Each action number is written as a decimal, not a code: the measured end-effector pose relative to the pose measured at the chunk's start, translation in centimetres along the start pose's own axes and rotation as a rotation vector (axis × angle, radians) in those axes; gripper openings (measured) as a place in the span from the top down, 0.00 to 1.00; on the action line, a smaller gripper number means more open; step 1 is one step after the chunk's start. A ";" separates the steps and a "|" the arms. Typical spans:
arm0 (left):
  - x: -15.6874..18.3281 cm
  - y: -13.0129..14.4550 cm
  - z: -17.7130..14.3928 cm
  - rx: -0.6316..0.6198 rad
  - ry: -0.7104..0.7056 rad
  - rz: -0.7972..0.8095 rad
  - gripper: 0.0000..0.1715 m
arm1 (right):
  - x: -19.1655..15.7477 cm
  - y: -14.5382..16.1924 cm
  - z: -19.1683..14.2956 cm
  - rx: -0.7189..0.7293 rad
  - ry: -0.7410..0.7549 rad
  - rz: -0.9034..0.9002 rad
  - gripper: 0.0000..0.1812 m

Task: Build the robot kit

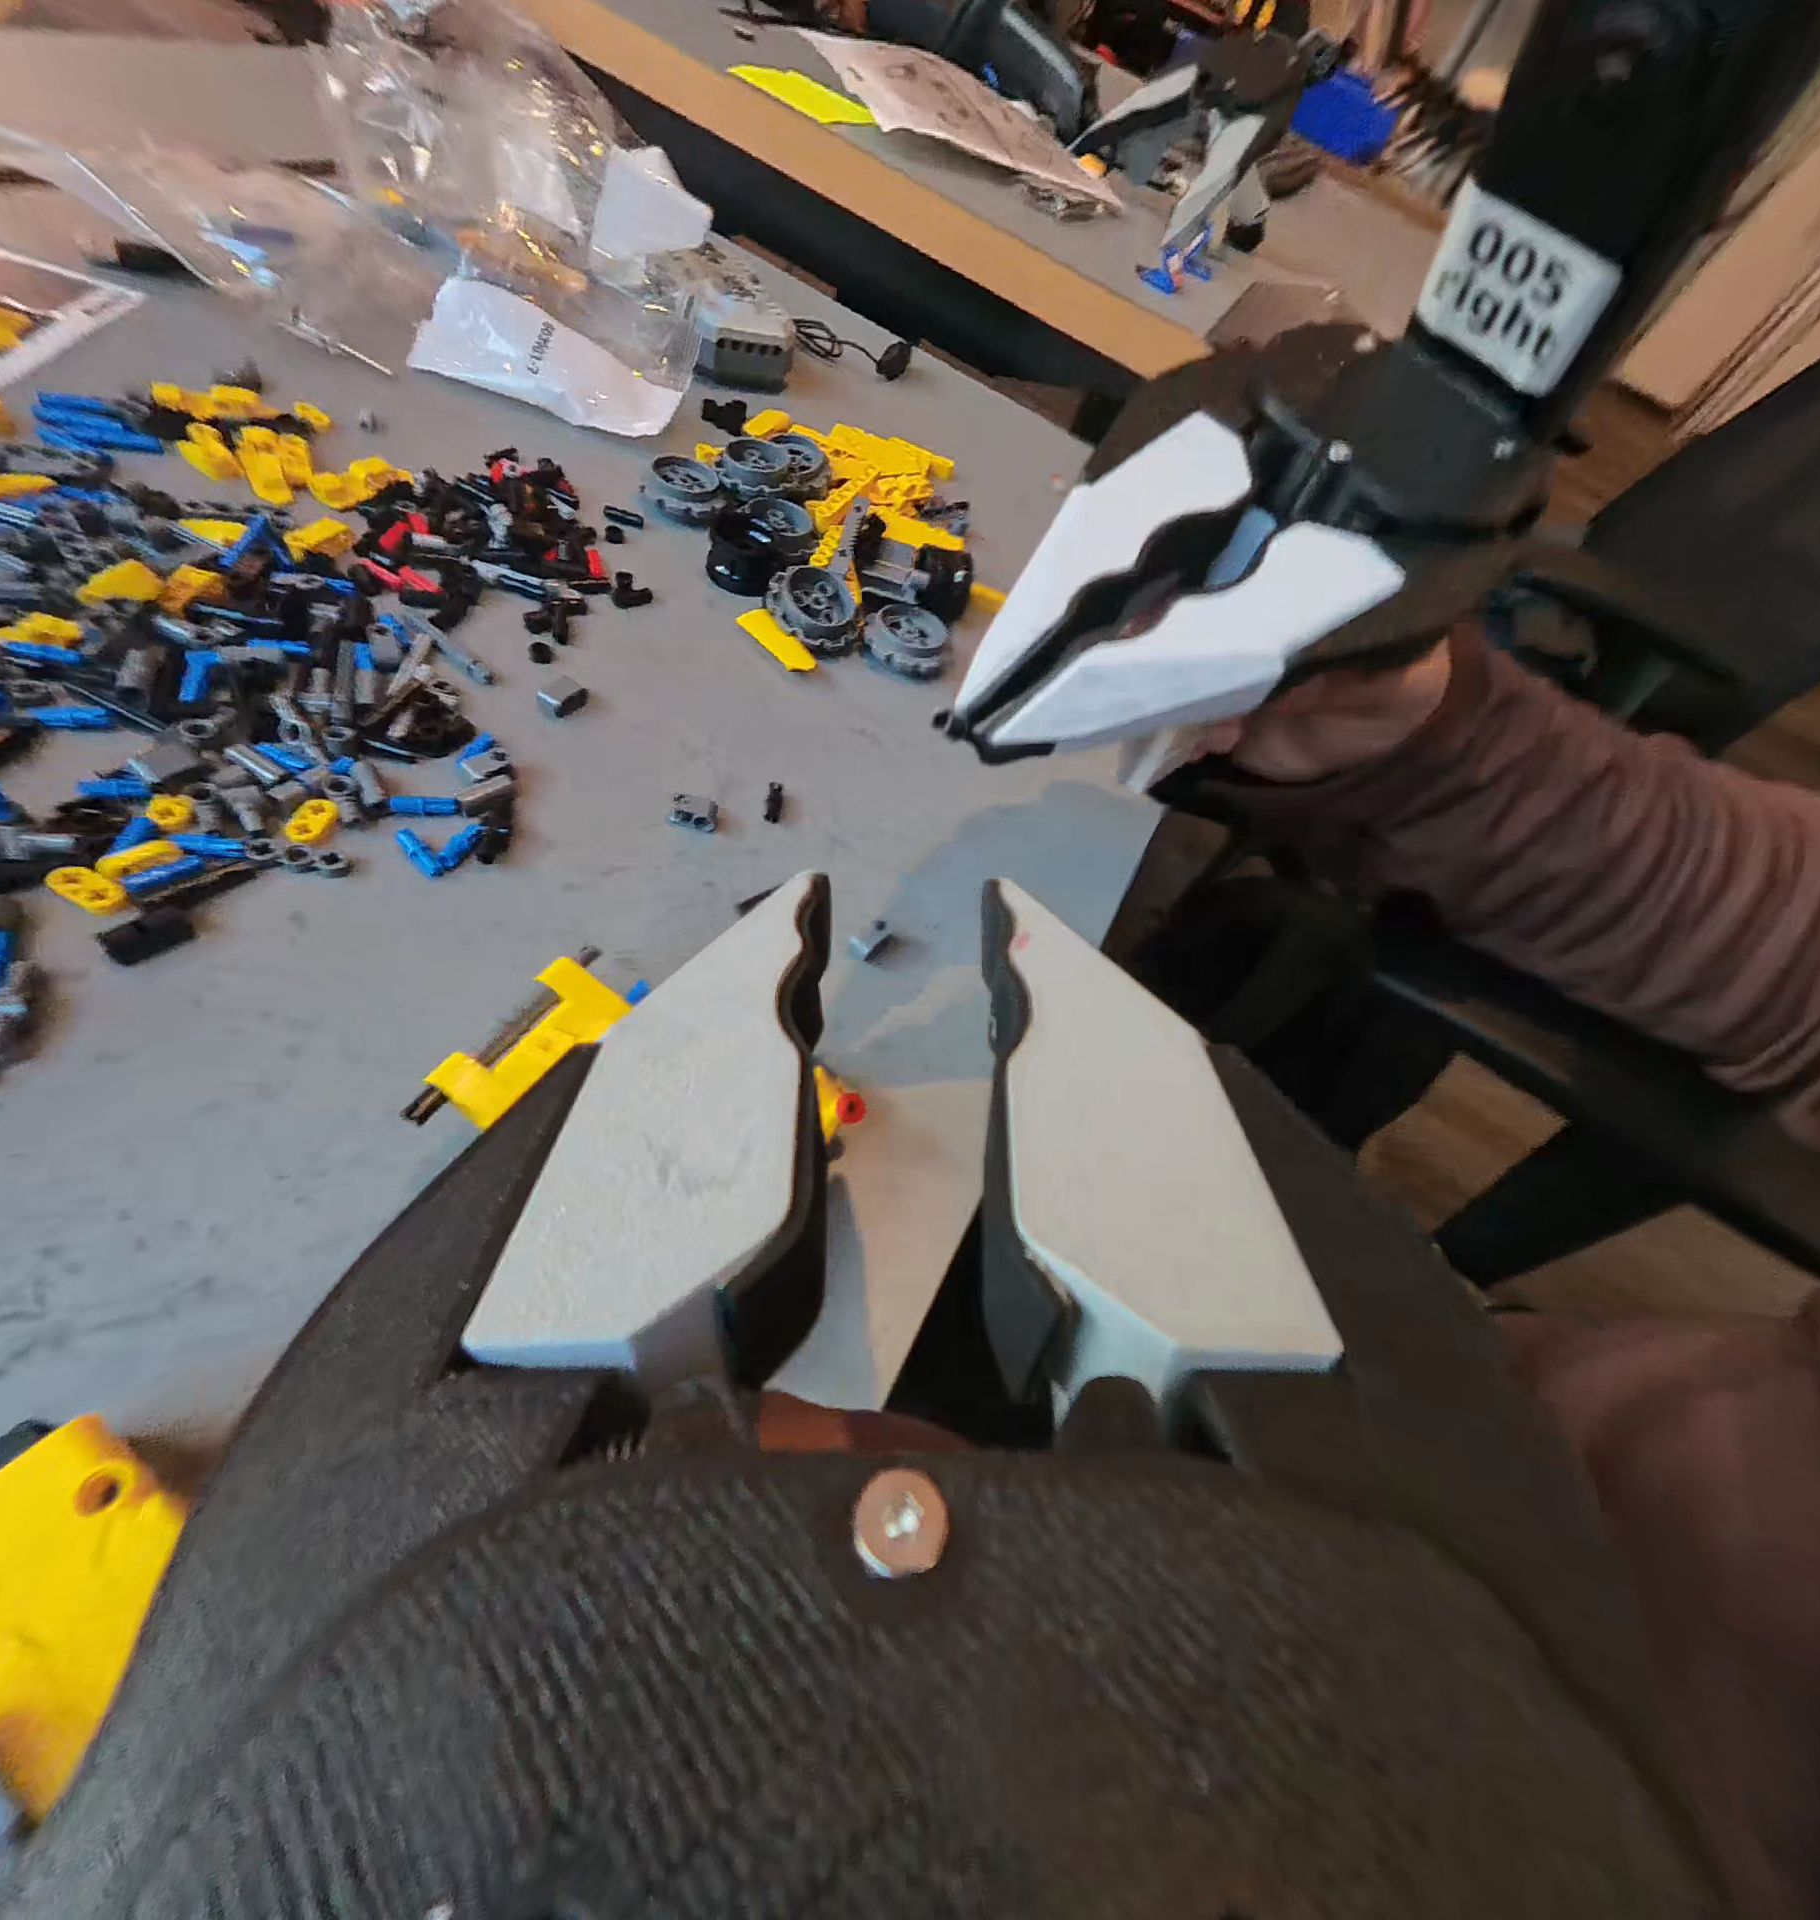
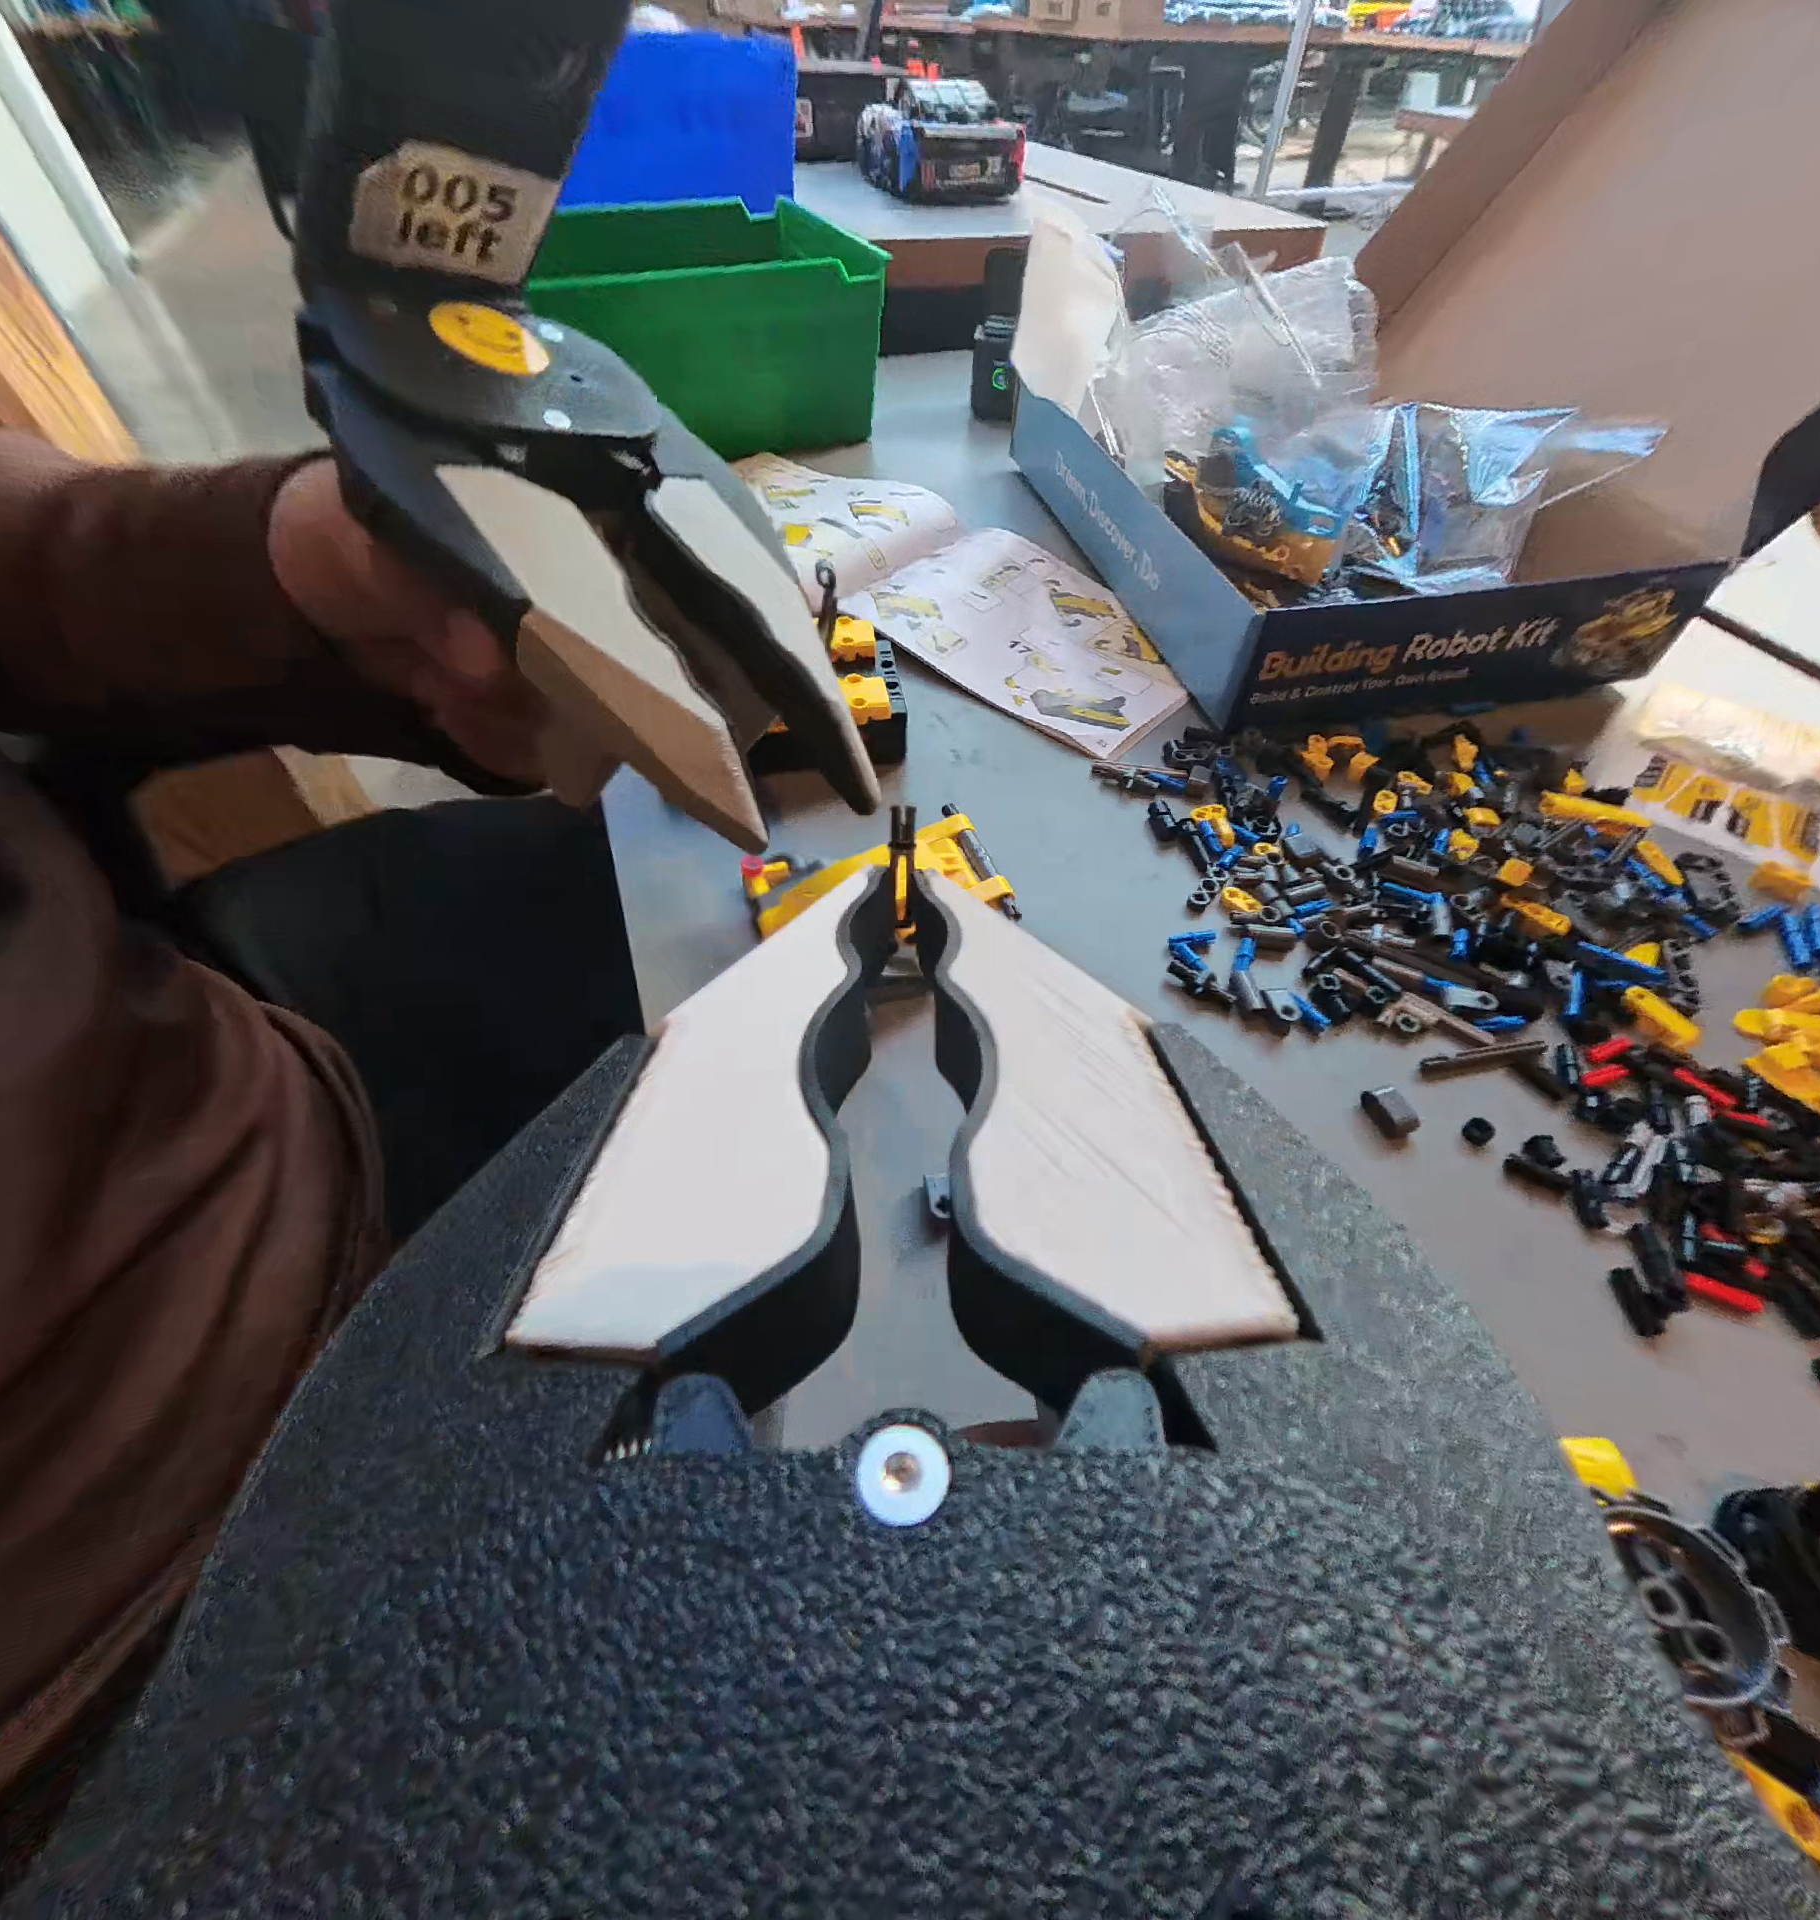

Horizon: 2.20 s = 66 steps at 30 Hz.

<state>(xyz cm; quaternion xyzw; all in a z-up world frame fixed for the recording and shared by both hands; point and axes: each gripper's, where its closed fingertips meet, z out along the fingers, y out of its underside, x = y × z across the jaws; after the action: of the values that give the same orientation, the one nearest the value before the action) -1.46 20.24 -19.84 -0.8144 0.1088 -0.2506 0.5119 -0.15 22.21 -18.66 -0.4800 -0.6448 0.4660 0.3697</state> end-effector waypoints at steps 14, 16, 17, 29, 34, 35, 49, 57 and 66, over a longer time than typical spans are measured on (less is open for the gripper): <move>1.1 -0.7 1.1 -0.003 0.174 -0.257 0.86 | -1.3 0.4 0.4 -0.091 0.079 -0.266 1.00; 1.5 -0.9 1.2 0.008 0.214 -0.293 0.87 | -1.3 0.6 0.5 -0.101 0.086 -0.284 1.00; 1.6 -1.0 1.3 0.010 0.228 -0.307 0.87 | -1.4 0.7 0.5 -0.106 0.087 -0.293 1.00; 1.6 -0.7 1.3 -0.075 0.204 -0.113 0.99 | -1.8 1.0 0.6 -0.064 -0.003 -0.171 1.00; 2.6 -0.5 0.4 -0.150 0.227 0.121 0.98 | -2.4 0.5 0.2 -0.017 -0.115 -0.023 0.99; 2.6 -0.3 0.3 -0.166 0.220 0.163 0.98 | -2.6 0.4 0.2 -0.014 -0.126 -0.015 1.00; 1.9 0.5 -0.4 -0.155 0.175 0.167 0.95 | -4.1 1.4 2.3 -0.035 -0.206 0.100 1.00; 0.3 1.0 -2.2 -0.085 0.039 0.351 0.77 | -3.6 0.9 2.4 0.011 -0.299 0.368 1.00; 1.5 2.7 -1.5 -0.110 -0.024 0.883 0.74 | -5.0 2.2 2.8 -0.062 -0.436 0.557 1.00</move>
<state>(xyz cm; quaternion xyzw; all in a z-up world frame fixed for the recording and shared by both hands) -0.75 17.18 -21.22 -0.7188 0.4533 0.0078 0.5271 -0.81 16.95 -21.69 -0.5378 -0.5666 0.6206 0.0675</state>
